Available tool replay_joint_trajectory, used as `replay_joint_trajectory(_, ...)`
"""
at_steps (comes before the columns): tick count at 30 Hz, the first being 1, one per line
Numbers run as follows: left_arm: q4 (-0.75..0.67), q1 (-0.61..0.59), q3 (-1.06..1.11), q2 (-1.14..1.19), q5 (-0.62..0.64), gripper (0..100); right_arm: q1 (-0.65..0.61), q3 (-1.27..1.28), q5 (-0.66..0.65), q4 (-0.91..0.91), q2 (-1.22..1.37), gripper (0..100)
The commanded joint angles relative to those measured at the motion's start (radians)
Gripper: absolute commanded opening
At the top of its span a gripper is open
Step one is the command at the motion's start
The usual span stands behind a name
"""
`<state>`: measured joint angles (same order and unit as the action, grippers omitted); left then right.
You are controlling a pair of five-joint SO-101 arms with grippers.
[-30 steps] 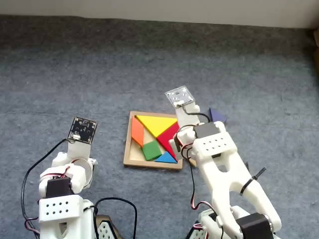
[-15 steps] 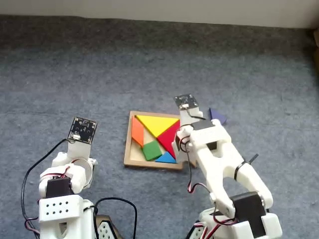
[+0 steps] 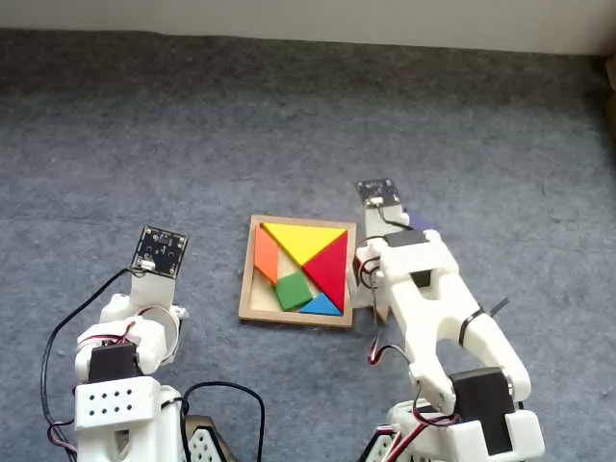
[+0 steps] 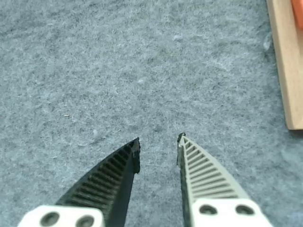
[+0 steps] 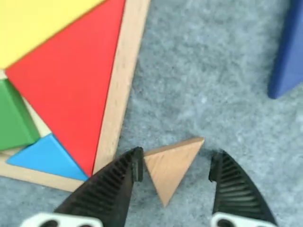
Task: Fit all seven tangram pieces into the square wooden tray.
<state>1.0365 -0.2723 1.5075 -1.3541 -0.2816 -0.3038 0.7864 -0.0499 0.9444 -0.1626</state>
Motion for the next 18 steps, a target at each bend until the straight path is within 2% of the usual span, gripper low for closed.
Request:
replay_joint_trajectory(1,-0.015,-0.012,-0.007,-0.013,0.003,15,-0.012,-0.008,0.032,-0.019,-0.005,22.8)
replay_joint_trajectory(5,-0.015,-0.012,-0.007,-0.013,0.003,15,-0.028,-0.007,0.109,-0.019,-0.005,22.8)
replay_joint_trajectory(14,-0.015,-0.012,-0.007,-0.013,0.003,15,-0.025,-0.007,0.114,-0.019,-0.005,22.6)
replay_joint_trajectory(18,-0.015,-0.012,-0.007,-0.013,0.003,15,-0.025,-0.007,0.114,-0.021,-0.005,17.0)
